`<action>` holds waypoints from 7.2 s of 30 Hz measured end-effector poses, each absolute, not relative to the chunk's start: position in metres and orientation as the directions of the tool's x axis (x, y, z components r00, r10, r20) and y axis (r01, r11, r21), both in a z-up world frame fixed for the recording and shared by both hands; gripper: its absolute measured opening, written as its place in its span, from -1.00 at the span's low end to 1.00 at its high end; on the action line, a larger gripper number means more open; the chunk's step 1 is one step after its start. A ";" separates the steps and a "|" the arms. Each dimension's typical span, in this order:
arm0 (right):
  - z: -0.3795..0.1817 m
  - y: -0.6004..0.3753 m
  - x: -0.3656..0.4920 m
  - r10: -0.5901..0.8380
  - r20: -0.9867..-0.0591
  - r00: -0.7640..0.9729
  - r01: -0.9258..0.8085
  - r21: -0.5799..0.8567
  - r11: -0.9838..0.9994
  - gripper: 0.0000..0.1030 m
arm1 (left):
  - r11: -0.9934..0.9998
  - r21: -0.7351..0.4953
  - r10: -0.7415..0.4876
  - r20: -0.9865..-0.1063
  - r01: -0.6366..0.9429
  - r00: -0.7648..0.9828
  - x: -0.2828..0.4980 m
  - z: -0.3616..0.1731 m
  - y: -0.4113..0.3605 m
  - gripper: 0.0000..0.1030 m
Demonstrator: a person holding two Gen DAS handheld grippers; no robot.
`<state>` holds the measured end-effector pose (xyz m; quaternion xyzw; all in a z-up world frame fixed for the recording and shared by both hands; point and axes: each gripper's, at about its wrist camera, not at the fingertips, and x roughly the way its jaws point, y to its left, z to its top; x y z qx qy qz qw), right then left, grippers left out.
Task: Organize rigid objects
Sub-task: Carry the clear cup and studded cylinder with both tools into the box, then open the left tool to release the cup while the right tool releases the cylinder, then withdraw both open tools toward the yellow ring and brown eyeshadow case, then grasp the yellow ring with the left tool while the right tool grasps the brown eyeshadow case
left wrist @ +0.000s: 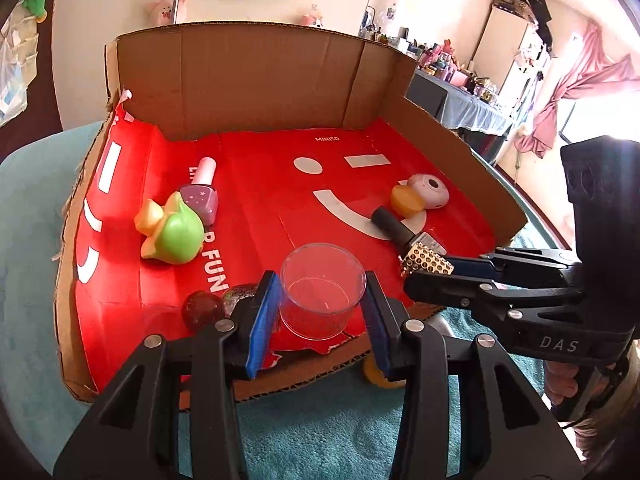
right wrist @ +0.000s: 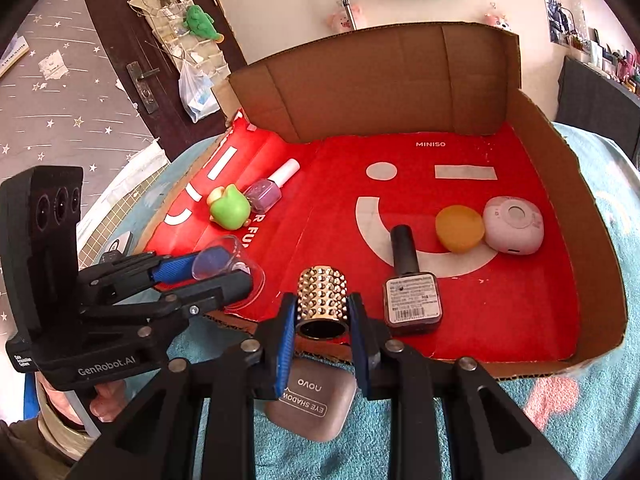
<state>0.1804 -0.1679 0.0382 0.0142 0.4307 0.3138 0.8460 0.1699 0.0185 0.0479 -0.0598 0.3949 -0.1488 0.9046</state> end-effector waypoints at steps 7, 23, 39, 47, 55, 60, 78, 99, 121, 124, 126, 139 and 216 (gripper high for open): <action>0.034 -0.163 0.183 0.541 -0.732 0.414 -0.524 0.294 0.799 -0.47 | 0.953 -0.230 -0.302 -0.693 0.197 0.655 0.178 0.046 0.028 -0.24; 0.036 -0.154 0.185 0.549 -0.730 0.408 -0.539 0.292 0.790 -0.47 | 0.958 -0.244 -0.279 -0.672 0.151 0.686 0.203 0.057 0.029 -0.24; 0.021 -0.144 0.201 0.467 -0.767 0.441 -0.508 0.216 0.834 -0.47 | 0.984 -0.162 -0.173 -0.759 0.076 0.628 0.232 0.026 0.030 -0.27; 0.016 -0.156 0.213 0.371 -0.775 0.511 -0.439 0.136 0.888 -0.47 | 0.991 -0.112 -0.132 -0.767 0.071 0.628 0.234 0.026 0.026 -0.26; 0.016 -0.158 0.215 0.345 -0.774 0.531 -0.429 0.106 0.897 -0.47 | 0.991 -0.117 -0.136 -0.768 0.071 0.626 0.235 0.025 0.026 -0.26; 0.016 -0.159 0.215 0.348 -0.773 0.530 -0.429 0.110 0.897 -0.47 | 0.990 -0.123 -0.140 -0.767 0.070 0.626 0.237 0.025 0.026 -0.26; 0.017 -0.159 0.213 0.350 -0.768 0.536 -0.432 0.107 0.896 -0.46 | 0.987 -0.142 -0.156 -0.740 0.075 0.655 0.227 0.034 0.026 0.47; 0.054 -0.177 0.168 0.413 -0.665 0.622 -0.447 0.132 0.885 0.41 | 0.995 -0.069 -0.098 -0.665 0.069 0.741 0.174 0.066 0.017 0.94; 0.074 -0.189 0.114 0.459 -0.552 0.696 -0.483 0.113 0.868 1.00 | 0.996 -0.065 -0.093 -0.630 0.066 0.771 0.120 0.072 0.017 1.00; 0.072 -0.190 0.108 0.455 -0.552 0.699 -0.481 0.108 0.870 1.00 | 0.995 -0.073 -0.100 -0.634 0.069 0.767 0.114 0.070 0.016 1.00; 0.071 -0.192 0.105 0.461 -0.554 0.693 -0.483 0.119 0.868 1.00 | 0.994 -0.084 -0.111 -0.639 0.074 0.762 0.110 0.067 0.016 1.00; 0.047 -0.203 0.092 0.440 -0.596 0.672 -0.462 0.127 0.878 1.00 | 0.990 -0.112 -0.140 -0.675 0.087 0.725 0.095 0.046 0.006 1.00; 0.004 -0.194 0.125 0.370 -0.733 0.570 -0.656 -0.135 0.742 0.48 | 0.978 -0.025 -0.147 -0.785 0.205 0.602 0.132 0.008 -0.036 0.53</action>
